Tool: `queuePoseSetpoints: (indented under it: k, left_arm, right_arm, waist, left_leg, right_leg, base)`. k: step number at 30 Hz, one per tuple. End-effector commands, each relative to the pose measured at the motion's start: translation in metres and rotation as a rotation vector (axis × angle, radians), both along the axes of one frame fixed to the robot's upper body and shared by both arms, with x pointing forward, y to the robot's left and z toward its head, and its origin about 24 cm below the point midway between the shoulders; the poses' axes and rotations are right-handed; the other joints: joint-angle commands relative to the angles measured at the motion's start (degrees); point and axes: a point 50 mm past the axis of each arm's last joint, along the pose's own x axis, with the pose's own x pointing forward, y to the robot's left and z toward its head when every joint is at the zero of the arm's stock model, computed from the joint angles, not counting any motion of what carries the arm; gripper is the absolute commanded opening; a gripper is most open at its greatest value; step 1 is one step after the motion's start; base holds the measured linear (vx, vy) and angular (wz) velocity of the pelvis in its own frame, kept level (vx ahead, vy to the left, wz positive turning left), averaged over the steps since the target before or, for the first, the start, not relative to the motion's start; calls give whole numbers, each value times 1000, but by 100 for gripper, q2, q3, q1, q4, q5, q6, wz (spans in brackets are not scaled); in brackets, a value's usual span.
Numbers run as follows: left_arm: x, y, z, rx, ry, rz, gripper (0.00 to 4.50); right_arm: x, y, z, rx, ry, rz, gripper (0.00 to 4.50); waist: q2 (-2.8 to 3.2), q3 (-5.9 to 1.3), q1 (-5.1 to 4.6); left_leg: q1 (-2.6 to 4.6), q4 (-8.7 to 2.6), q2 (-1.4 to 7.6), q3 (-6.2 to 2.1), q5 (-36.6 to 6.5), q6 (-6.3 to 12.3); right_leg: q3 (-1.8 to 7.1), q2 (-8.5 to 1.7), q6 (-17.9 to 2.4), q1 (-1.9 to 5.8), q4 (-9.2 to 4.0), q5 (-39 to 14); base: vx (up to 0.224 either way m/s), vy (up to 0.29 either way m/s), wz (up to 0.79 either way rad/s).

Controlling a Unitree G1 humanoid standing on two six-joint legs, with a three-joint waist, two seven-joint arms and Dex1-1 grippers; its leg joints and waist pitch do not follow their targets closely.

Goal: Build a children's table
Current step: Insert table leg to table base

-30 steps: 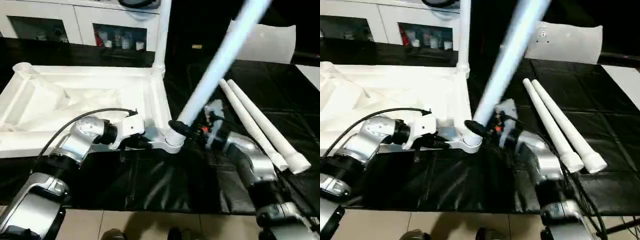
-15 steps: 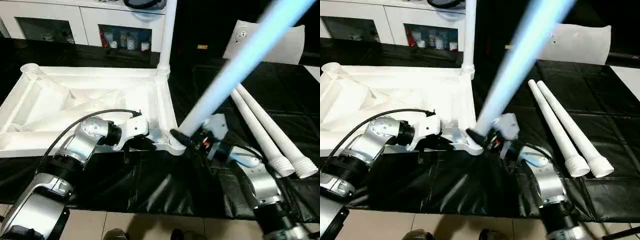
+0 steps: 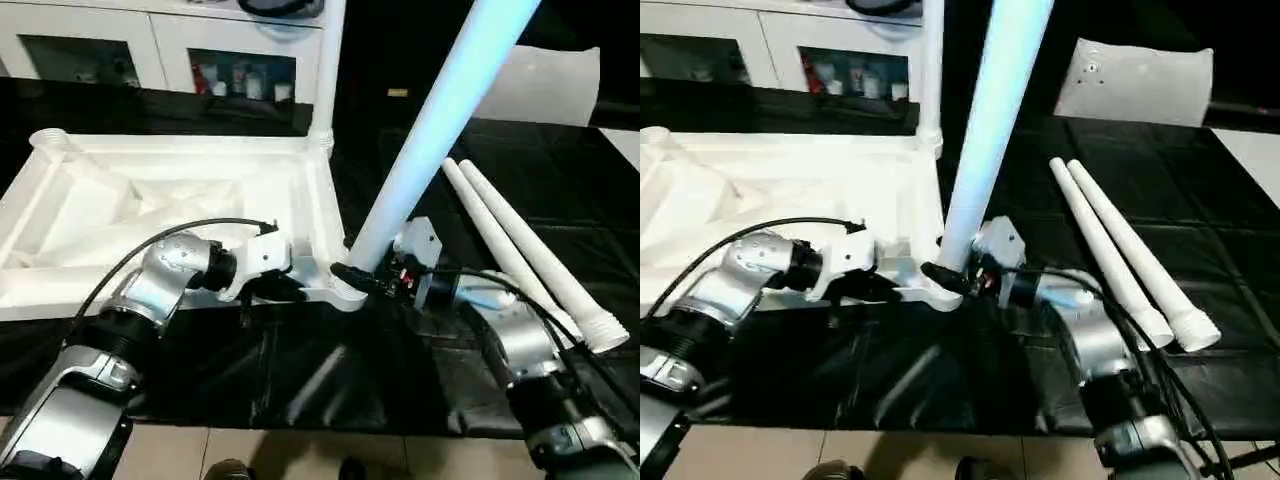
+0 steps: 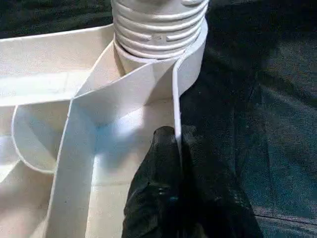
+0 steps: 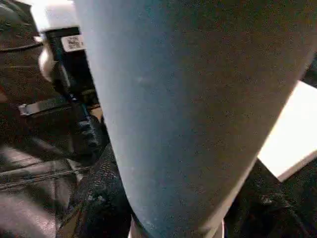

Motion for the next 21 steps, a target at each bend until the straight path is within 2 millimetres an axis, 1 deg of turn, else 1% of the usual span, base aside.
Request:
queuePoseSetpoints:
  k: [1,2,3,4,6,7,8,9,12,13,14,15,16,17,18,19,21]
  left_arm:
    - [7,-4,9,29,-52,-13,0]
    - [7,-4,9,34,-52,-20,0]
    - [8,-4,11,51,-55,-41,0]
    - [8,-4,11,51,-55,-41,0]
    - [9,-5,12,67,-57,-67,0]
    - [10,-6,13,72,-57,-78,0]
    - [10,-6,13,73,-57,-81,0]
    - [10,-6,13,73,-56,-84,0]
    - [10,-7,13,81,-53,-96,0]
    - [10,-7,13,84,-52,-97,0]
    - [10,-7,13,85,-51,-97,0]
    - [11,-6,13,89,-51,-94,0]
    - [12,-6,12,91,-51,-94,0]
    - [12,-4,12,92,-49,-84,0]
    - [13,-3,12,91,-47,-71,0]
    - [13,-3,12,91,-47,-71,0]
    - [13,2,11,77,-43,-32,0]
  right_arm:
    - [-22,7,-42,-60,227,125,189]
    - [-23,7,-42,-64,228,134,189]
    - [-25,8,-46,-89,235,175,189]
    - [-25,8,-46,-89,235,175,189]
    - [-28,10,-48,-104,245,215,189]
    - [-30,11,-49,-117,246,238,189]
    - [-31,11,-49,-120,247,247,189]
    - [-32,11,-50,-123,248,255,189]
    - [-34,13,-51,-126,251,280,189]
    - [-34,14,-51,-127,252,283,189]
    - [-34,14,-51,-127,253,285,189]
    - [-34,15,-51,-127,253,286,189]
    - [-34,15,-51,-126,252,287,189]
    - [-33,15,-51,-119,251,279,189]
    - [-32,15,-51,-112,250,267,189]
    - [-32,15,-51,-112,250,267,189]
    - [-29,16,-50,-98,244,225,189]
  waist:
    - [44,-222,-49]
    - [51,-208,-49]
    - [51,-203,-42]
    - [45,-207,-40]
    - [46,-179,-36]
    - [49,-176,-35]
    - [45,-174,-36]
    - [61,-164,-35]
    - [76,-149,-44]
    - [71,-148,-49]
    - [75,-139,-51]
    - [75,-115,-54]
    - [72,-114,-53]
    - [82,-95,-52]
    - [73,-90,-56]
    - [70,-77,-60]
    - [84,-52,-53]
  left_leg:
    - [2,-519,293,-43,-1505,433]
    - [-7,-525,288,-38,-1475,442]
    - [-2,-527,285,-30,-1454,453]
    - [1,-526,287,-27,-1438,454]
    - [3,-533,280,-24,-1463,465]
    - [-6,-542,282,-32,-1441,454]
    - [-4,-546,287,-34,-1433,453]
    - [-13,-554,291,-40,-1430,446]
    - [-15,-567,312,-41,-1454,434]
    - [-10,-571,312,-37,-1466,432]
    - [-8,-577,311,-34,-1498,428]
    - [-11,-585,301,-34,-1561,424]
    - [-7,-589,300,-38,-1607,416]
    - [-1,-599,301,-49,-1696,398]
    - [4,-600,300,-48,-1741,393]
    - [5,-610,299,-60,-1807,378]
    - [35,-627,297,-70,-1897,365]
  right_leg:
    - [321,-510,-678,202,-501,-3032]
    - [323,-505,-721,210,-493,-2929]
    - [327,-500,-736,211,-491,-2861]
    - [330,-500,-756,214,-479,-2825]
    - [327,-506,-756,210,-500,-2919]
    - [324,-506,-734,223,-498,-2965]
    - [324,-509,-725,220,-500,-2981]
    - [326,-513,-733,223,-496,-2962]
    - [333,-506,-839,219,-474,-2722]
    - [335,-499,-883,219,-465,-2632]
    - [335,-500,-902,217,-470,-2630]
    - [336,-501,-876,211,-486,-2747]
    - [336,-506,-849,213,-497,-2850]
    - [337,-519,-784,201,-518,-3067]
    - [339,-523,-755,195,-535,-3177]
    - [339,-534,-686,193,-554,-3402]
    - [347,-548,-569,171,-601,-3740]
  base:
    - [0,0,0]
    - [0,0,0]
    - [0,0,0]
    - [0,0,0]
    - [0,0,0]
    - [0,0,0]
    - [0,0,0]
    - [0,0,0]
    - [0,0,0]
    - [0,0,0]
    - [0,0,0]
    - [0,0,0]
    - [0,0,0]
    - [0,0,0]
    - [0,0,0]
    - [0,0,0]
    - [0,0,0]
